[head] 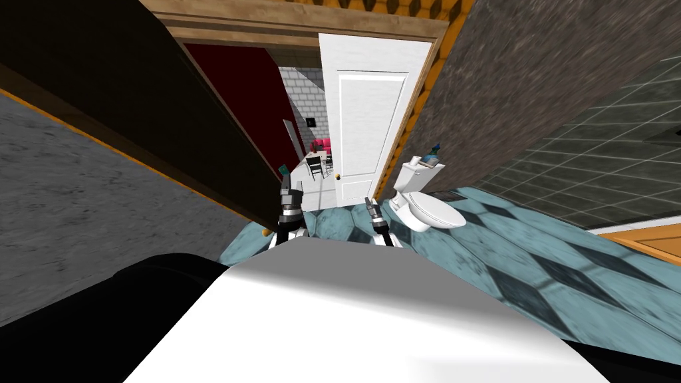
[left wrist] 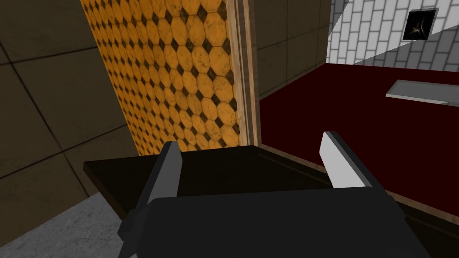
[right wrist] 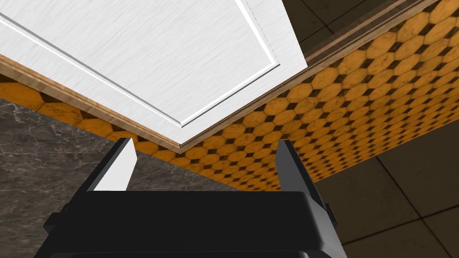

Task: Pull the door open

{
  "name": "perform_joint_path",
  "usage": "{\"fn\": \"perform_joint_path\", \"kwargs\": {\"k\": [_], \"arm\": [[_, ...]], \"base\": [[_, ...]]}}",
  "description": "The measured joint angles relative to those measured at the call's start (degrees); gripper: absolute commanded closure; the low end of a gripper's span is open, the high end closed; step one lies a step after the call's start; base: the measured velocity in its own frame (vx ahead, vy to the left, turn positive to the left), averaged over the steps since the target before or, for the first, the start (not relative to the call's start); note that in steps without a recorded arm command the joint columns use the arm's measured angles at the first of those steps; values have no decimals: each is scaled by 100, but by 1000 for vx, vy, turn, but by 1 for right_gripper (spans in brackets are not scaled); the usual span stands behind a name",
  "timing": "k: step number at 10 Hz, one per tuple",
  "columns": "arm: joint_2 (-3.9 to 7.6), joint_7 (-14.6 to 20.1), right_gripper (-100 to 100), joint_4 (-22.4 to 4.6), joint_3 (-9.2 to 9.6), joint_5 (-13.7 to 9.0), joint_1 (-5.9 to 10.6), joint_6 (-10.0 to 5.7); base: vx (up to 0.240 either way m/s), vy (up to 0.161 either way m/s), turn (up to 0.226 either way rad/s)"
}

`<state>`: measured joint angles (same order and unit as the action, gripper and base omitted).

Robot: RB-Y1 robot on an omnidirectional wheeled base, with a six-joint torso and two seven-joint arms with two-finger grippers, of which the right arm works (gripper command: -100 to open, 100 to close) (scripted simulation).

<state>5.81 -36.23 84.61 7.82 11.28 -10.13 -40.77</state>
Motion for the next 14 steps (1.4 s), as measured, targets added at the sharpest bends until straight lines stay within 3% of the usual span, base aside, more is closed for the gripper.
{"fn": "perform_joint_path", "kwargs": {"k": [5, 11, 14], "arm": [[-20, -509, -100, -596, 38, 68, 212, -97], [-81, -1107, -100, -1184, 105, 164, 462, -93], [-94, -1398, -100, -1585, 114, 195, 600, -190]], "base": [[80, 34, -17], [79, 35, -21], [79, 25, -22]]}}
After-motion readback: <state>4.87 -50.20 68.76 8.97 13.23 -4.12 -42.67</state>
